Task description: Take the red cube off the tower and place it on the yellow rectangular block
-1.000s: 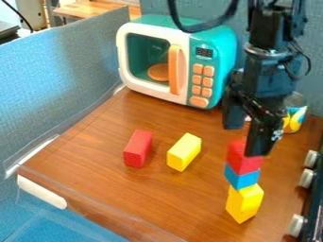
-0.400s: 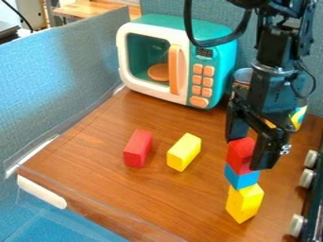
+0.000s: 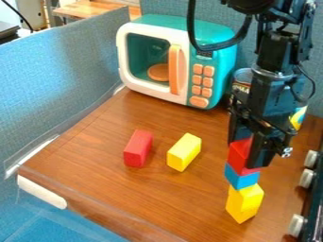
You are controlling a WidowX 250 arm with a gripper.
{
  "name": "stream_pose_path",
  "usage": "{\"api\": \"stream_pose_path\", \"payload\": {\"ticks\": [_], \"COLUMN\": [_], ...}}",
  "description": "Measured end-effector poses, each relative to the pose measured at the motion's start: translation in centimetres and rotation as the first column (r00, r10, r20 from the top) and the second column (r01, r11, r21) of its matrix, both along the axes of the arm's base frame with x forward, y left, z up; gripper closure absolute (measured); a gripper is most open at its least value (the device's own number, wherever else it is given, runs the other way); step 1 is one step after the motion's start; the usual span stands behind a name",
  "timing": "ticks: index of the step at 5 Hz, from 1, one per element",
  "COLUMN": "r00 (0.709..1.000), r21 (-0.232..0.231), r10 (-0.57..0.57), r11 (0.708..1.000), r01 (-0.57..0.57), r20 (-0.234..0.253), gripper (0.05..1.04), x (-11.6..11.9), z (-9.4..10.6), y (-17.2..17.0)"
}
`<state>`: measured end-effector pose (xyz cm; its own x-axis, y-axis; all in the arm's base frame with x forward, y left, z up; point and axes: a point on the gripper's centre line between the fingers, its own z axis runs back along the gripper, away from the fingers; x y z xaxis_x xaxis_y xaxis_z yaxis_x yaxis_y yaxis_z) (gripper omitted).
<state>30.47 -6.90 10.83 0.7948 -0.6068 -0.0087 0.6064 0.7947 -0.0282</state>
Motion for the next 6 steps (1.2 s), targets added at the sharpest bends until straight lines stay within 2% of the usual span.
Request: {"api": "stream_pose_path", "payload": {"ticks": [2, 3, 4, 5, 6], "r00": [0.999, 0.99, 0.979, 0.959, 0.922], "r21": [-0.025, -0.079, -0.112, -0.11, -0.036], "r10": [0.034, 0.131, 0.198, 0.28, 0.384], "r11": [0.999, 0.989, 0.975, 0.955, 0.923], "r01": [-0.034, -0.127, -0.192, -0.274, -0.383], "r20": [-0.012, 0.044, 0.039, 0.044, 0.053], "gripper": [0.498, 0.498, 0.498, 0.498, 0.498], "x": [-0.1, 0.0, 0.0, 0.4, 1.1], "z": [0.1, 2.5, 3.1, 3.5, 1.8], "y": [0.3, 2.4, 3.7, 5.7, 7.1]}}
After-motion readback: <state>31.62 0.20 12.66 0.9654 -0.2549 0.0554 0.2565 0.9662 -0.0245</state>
